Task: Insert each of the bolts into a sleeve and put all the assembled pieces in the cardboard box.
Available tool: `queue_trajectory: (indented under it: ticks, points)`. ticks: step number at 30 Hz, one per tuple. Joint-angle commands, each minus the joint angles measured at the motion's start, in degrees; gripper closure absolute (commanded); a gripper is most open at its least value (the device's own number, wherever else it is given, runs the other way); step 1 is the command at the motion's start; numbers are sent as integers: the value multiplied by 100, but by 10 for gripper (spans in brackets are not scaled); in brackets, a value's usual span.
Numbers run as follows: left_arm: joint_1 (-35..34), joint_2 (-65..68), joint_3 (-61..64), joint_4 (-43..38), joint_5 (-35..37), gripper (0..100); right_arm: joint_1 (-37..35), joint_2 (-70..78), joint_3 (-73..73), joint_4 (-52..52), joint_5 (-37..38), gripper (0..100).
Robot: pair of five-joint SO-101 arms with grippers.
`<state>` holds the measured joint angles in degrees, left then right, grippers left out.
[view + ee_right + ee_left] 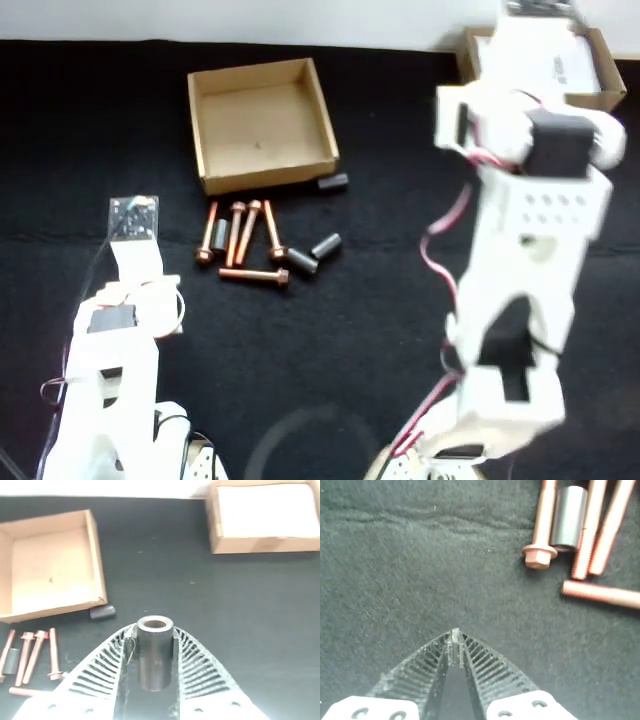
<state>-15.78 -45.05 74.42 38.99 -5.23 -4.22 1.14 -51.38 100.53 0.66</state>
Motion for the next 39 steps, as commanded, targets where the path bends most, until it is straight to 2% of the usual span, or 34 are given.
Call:
queue_trajectory:
  ticks: [1, 7, 12, 14, 17, 23, 30, 35, 39]
  points:
    - [-92, -22, -4, -167, -44, 990, 567, -1358, 1156, 48, 62, 992]
    - [-75, -22, -4, -158, -44, 990, 1147, -3398, 3829, 40, 211, 992]
    - [-66, -48, -31, -132, -149, 989, 1631, -5244, 5297, 22, 264, 992]
    - [75, -57, -154, 141, -615, 989, 1991, -5921, 5807, -13, 299, 992]
    - [462, -31, -541, 985, -1547, 989, 2668, -6879, 6686, -215, 352, 992]
    - [1657, -31, -1552, 2215, -3666, 991, 3600, -8514, 8154, -453, 1108, 992]
    - [2686, -4, -3002, 2796, -4976, 990, 4303, -9947, 9288, -620, 1749, 992]
    - [2870, 268, -3116, 3455, -7165, 990, 4708, -10642, 9780, -611, 2119, 991]
    - [3160, 936, -3116, 3622, -7314, 991, 4945, -10607, 9886, -620, 2154, 991]
